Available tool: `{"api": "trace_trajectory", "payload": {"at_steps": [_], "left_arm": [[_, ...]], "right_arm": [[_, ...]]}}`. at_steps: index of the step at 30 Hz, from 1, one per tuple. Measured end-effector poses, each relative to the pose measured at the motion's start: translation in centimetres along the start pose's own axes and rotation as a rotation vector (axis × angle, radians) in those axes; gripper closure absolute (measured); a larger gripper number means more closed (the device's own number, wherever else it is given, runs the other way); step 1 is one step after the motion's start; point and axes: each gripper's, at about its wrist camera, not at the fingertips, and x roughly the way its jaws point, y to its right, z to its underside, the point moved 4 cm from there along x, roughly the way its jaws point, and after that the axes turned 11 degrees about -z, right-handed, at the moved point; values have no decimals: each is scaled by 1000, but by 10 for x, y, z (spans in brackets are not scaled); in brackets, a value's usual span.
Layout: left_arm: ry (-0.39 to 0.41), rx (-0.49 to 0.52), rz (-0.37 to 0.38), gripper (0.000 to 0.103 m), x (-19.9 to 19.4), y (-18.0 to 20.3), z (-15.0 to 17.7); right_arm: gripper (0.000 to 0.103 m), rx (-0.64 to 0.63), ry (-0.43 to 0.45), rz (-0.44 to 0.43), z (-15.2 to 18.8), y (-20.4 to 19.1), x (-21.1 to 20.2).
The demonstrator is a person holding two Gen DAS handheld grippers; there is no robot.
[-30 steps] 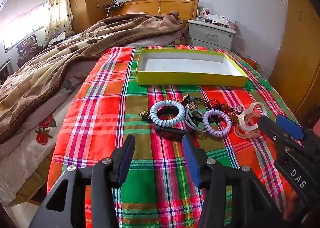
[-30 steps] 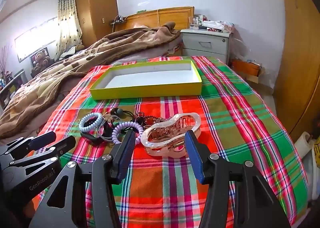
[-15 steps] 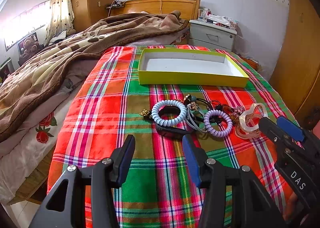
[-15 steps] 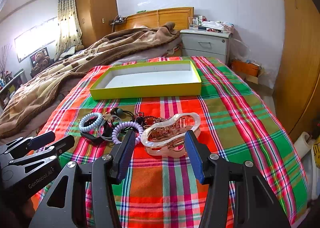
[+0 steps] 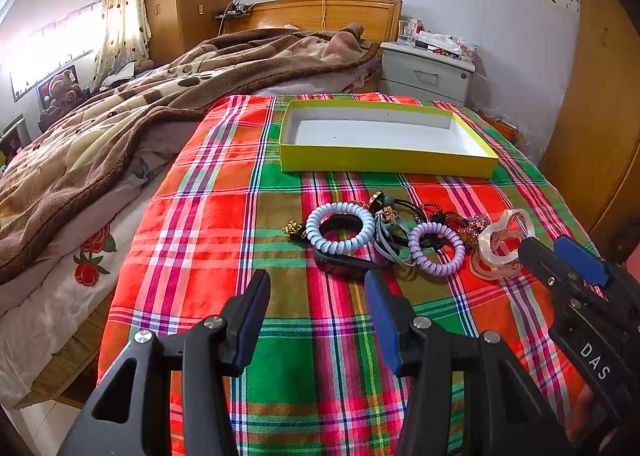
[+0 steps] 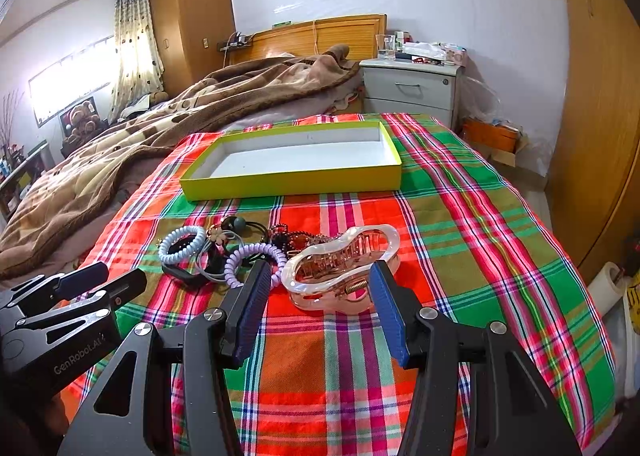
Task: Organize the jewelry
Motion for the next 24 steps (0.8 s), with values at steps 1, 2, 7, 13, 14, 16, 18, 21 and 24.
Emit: {"api": "trace_trajectory", "payload": {"at_steps": [1,2,7,13,14,16,18,21,24], "left_arm": [[1,1,0,52,0,0,0],[0,1,0,52,1,0,0],[5,-2,0,52,1,-1,-1],[2,-4,1,52,2,-1,0],[2,-3,2,52,2,-1,-1],[0,-4,3,52,3,-1,0],[-1,-1,4,52,4,0,0],[-2,0,4,52,4,0,1],[0,0,5,52,3,0,1]], "right_arm": [[51,0,1,1,0,0,0],[51,0,1,0,0,0,0],[51,1,2,0,0,0,-1],[51,1,3,1,0,0,-1],[51,2,4,0,0,0,-2],[51,2,4,1,1,0,-2],[51,2,4,0,1,0,-2],[51,3,4,0,0,0,-2],[51,5,7,1,0,1,-3]]}}
